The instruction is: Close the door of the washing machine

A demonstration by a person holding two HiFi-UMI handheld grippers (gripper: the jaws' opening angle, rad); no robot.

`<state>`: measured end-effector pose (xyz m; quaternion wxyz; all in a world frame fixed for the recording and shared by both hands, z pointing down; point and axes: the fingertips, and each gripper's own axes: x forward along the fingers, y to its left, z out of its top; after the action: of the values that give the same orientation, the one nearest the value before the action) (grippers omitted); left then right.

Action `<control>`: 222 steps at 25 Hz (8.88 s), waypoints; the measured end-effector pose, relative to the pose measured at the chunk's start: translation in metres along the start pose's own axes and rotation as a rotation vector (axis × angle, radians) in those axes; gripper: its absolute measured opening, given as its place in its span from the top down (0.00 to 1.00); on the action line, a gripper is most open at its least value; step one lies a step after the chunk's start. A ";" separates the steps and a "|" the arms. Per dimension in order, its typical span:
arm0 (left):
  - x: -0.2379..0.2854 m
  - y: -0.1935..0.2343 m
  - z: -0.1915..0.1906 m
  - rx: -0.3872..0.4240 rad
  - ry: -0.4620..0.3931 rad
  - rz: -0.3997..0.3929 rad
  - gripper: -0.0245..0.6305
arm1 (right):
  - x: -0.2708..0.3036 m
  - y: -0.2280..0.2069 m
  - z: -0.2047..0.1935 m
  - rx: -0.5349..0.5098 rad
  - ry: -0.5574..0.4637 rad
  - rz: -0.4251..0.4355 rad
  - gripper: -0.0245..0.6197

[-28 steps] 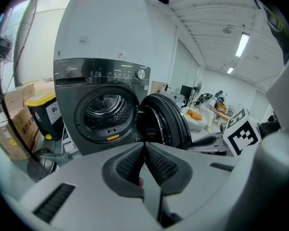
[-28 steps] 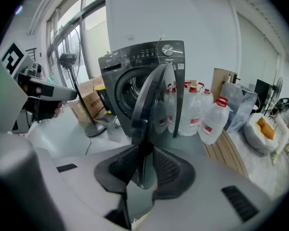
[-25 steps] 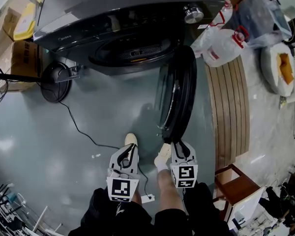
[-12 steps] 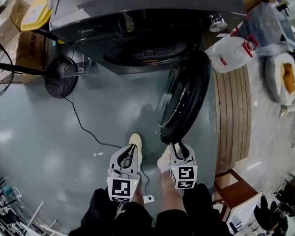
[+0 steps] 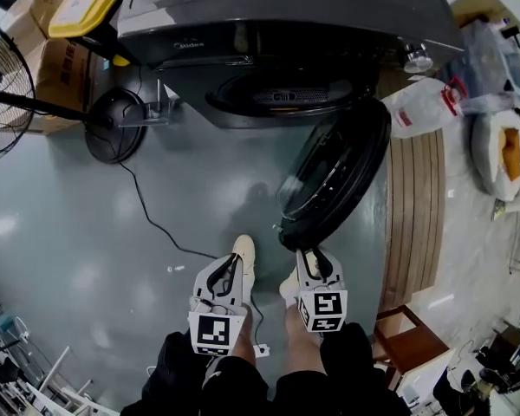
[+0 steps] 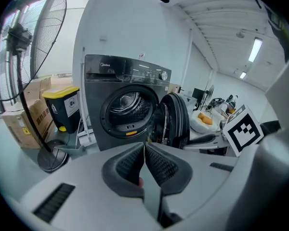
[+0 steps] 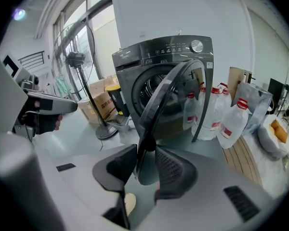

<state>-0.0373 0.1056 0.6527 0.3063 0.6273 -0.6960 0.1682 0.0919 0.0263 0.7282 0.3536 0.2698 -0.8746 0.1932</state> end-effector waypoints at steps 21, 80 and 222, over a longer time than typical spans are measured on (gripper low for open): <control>-0.024 0.077 0.016 -0.028 -0.030 0.034 0.92 | 0.042 0.063 0.054 -0.138 -0.028 -0.007 0.79; 0.010 0.221 0.126 -0.151 -0.086 0.285 0.92 | 0.189 0.099 0.227 -0.319 -0.059 0.100 0.93; -0.296 -0.091 0.356 0.261 -0.481 0.045 0.92 | -0.406 0.064 0.363 -0.202 -0.693 -0.120 0.94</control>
<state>-0.0172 0.0989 0.1818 0.0450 0.6677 -0.7350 0.1092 0.1117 0.0202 0.1798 0.0719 0.3335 -0.9398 -0.0183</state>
